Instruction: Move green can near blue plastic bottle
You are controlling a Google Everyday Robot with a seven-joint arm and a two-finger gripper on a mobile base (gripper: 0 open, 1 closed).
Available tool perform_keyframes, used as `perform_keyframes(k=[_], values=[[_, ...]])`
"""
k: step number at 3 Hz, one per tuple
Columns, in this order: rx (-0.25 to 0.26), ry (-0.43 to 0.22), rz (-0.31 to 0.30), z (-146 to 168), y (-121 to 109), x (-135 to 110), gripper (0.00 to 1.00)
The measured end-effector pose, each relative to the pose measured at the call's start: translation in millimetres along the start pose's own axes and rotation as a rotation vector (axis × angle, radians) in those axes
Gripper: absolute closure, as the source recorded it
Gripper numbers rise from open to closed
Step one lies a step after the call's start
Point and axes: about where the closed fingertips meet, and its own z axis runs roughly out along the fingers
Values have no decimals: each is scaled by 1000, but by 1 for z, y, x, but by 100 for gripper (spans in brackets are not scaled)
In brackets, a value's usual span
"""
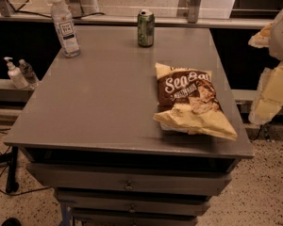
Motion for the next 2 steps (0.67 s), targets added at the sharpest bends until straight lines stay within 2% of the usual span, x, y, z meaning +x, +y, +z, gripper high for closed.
perform_keyframes(k=[1,2], values=[[12,-12,3,2,-5,-2,0],[36,-58,41,14,-30,-8,0]])
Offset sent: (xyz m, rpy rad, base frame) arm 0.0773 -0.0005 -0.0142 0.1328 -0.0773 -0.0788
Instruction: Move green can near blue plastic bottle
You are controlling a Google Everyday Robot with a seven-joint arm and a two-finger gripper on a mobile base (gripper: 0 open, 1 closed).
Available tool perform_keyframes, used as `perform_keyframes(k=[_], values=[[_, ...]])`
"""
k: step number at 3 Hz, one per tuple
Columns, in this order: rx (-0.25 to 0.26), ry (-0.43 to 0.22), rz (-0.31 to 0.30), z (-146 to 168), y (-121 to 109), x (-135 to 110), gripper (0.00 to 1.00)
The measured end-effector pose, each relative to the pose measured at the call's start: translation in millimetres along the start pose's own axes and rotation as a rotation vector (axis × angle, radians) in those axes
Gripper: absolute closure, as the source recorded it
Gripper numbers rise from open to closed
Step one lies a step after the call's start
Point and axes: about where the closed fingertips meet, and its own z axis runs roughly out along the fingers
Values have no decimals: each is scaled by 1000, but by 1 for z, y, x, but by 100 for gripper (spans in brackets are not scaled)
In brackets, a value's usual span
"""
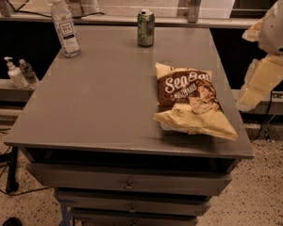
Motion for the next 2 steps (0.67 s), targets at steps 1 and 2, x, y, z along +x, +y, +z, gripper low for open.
perform_keyframes(k=[1,2], values=[[32,-92,84,23,-39,-14,0],[49,-216,168,48,-72,-37,0]])
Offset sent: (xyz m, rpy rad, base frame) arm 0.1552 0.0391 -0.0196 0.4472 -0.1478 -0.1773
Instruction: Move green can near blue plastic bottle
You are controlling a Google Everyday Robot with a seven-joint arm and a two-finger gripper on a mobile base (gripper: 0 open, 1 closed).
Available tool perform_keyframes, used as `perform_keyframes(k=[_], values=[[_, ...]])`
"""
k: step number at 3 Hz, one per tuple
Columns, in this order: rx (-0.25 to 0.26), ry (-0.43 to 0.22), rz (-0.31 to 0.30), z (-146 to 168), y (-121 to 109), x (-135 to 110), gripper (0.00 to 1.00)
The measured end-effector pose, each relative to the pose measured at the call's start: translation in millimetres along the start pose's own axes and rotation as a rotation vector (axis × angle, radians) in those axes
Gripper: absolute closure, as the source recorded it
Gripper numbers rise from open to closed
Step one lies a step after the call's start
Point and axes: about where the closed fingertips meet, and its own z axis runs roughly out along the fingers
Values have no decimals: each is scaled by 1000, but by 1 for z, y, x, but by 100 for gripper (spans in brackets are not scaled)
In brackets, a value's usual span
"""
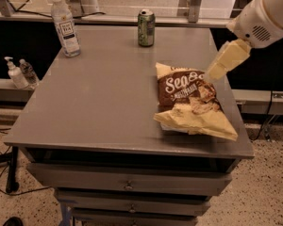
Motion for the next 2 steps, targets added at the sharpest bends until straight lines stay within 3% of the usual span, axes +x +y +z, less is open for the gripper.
perform_keyframes(k=[1,2], values=[[28,-139,75,31,-18,-29,0],[74,-178,77,30,-30,-40,0]])
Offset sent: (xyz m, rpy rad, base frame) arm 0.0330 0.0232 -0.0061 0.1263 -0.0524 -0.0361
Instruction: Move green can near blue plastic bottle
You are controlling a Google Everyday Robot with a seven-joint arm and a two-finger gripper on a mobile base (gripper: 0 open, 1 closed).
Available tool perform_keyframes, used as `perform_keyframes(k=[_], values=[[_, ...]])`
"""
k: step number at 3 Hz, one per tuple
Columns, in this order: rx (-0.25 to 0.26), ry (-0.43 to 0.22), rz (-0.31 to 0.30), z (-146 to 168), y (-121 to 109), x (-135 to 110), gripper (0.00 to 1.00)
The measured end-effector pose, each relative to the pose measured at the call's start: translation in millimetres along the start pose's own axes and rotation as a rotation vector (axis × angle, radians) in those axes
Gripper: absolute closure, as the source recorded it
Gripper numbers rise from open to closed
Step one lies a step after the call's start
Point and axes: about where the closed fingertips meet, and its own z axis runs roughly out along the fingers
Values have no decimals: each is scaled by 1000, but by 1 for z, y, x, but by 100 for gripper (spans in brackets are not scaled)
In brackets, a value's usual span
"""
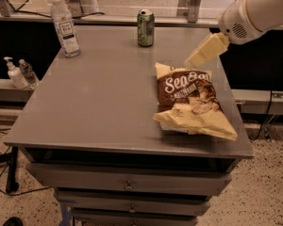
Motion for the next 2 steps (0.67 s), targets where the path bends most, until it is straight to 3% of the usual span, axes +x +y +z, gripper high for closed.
perform_keyframes(k=[1,2], values=[[0,0,0,0,0,0,0],[5,-45,5,21,-1,-11,0]])
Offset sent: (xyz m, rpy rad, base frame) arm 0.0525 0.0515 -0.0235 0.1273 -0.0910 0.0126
